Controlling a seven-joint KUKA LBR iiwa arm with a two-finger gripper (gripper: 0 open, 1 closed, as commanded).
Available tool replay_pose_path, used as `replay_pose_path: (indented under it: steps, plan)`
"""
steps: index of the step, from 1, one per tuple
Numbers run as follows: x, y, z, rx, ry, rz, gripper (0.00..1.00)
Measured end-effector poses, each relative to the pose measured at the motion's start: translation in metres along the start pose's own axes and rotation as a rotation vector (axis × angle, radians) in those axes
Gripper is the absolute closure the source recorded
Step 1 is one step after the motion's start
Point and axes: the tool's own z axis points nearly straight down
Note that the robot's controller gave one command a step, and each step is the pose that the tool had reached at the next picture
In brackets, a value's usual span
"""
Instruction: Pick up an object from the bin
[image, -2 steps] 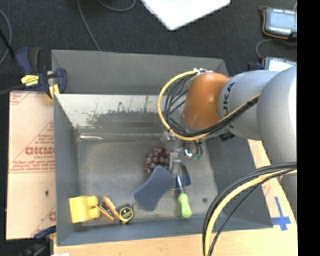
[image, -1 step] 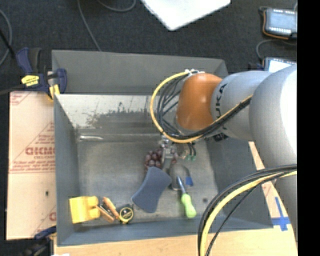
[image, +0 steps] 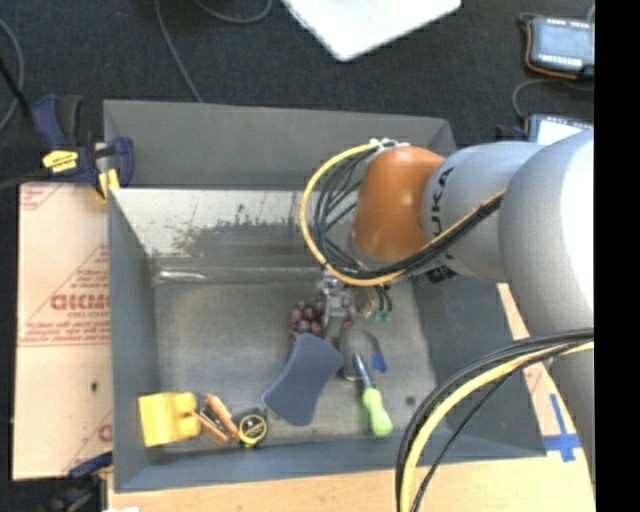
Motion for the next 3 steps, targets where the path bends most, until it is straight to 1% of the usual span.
replay_pose_path:
  steps: [1,2,3]
  plan:
    - [0.003,0.0,-0.111,0.001,-0.004,-0.009,1.0]
    - [0.003,0.0,-0.111,0.001,-0.003,-0.01,1.0]
    - [-0.01,-0.006,-0.269,0.002,-0.011,-0.01,1.0]
